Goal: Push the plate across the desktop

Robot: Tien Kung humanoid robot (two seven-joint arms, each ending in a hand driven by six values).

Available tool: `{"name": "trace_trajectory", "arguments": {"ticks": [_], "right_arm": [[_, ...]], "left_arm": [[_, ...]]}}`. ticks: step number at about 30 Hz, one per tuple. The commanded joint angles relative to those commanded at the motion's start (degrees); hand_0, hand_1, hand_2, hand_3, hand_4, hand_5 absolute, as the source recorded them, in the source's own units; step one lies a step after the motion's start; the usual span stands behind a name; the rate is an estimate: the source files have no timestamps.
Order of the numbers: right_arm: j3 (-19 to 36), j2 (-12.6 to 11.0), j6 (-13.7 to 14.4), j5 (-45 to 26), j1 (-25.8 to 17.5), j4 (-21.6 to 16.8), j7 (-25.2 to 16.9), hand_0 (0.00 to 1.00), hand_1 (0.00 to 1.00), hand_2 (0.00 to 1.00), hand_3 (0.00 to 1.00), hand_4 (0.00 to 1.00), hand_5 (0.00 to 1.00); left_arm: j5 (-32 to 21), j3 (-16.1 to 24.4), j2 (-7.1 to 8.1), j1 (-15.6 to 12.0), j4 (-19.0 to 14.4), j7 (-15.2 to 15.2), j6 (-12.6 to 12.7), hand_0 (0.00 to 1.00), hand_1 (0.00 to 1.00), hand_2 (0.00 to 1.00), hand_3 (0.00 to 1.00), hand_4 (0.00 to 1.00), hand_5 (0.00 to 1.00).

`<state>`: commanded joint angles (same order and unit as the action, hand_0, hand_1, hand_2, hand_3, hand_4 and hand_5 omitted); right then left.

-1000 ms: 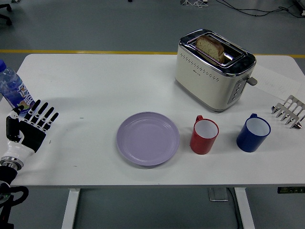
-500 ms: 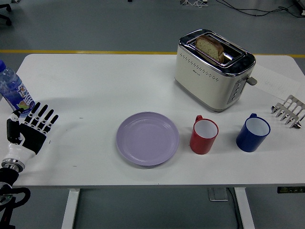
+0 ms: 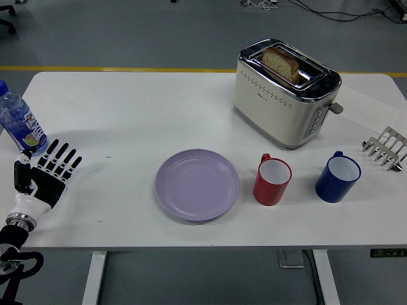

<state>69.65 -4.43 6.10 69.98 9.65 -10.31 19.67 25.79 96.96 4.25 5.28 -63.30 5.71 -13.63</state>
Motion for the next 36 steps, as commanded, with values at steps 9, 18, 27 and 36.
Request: {"name": "trace_trajectory", "arguments": {"ticks": [9, 18, 27, 36], "right_arm": [[-0.1, -0.1, 0.0, 0.0, 0.0, 0.0, 0.0, 0.529, 0.479, 0.605, 0.553, 0.252, 0.198], [-0.3, -0.1, 0.2, -0.4, 0.3, 0.0, -0.1, 0.529, 0.479, 0.605, 0.553, 0.252, 0.198], [-0.4, -0.2, 0.1, -0.5, 0.6, 0.0, -0.2, 0.529, 0.479, 0.606, 0.553, 0.252, 0.198], [-0.5, -0.1, 0.1, -0.7, 0.8, 0.0, -0.2, 0.529, 0.479, 0.606, 0.553, 0.252, 0.198]], "left_arm": [[-0.1, -0.5, 0.11, 0.1, 0.2, -0.1, 0.3, 0.688, 0.708, 0.696, 0.682, 0.531, 0.998], [-0.4, -0.9, 0.0, 0.4, 0.5, -0.1, 0.8, 0.688, 0.707, 0.695, 0.682, 0.53, 0.998], [-0.5, -1.1, 0.01, 0.4, 0.5, -0.7, 3.2, 0.683, 0.688, 0.676, 0.685, 0.532, 0.998], [-0.9, -1.0, -0.17, 0.4, 0.7, -1.1, 4.0, 0.682, 0.687, 0.673, 0.686, 0.534, 0.998]]}}
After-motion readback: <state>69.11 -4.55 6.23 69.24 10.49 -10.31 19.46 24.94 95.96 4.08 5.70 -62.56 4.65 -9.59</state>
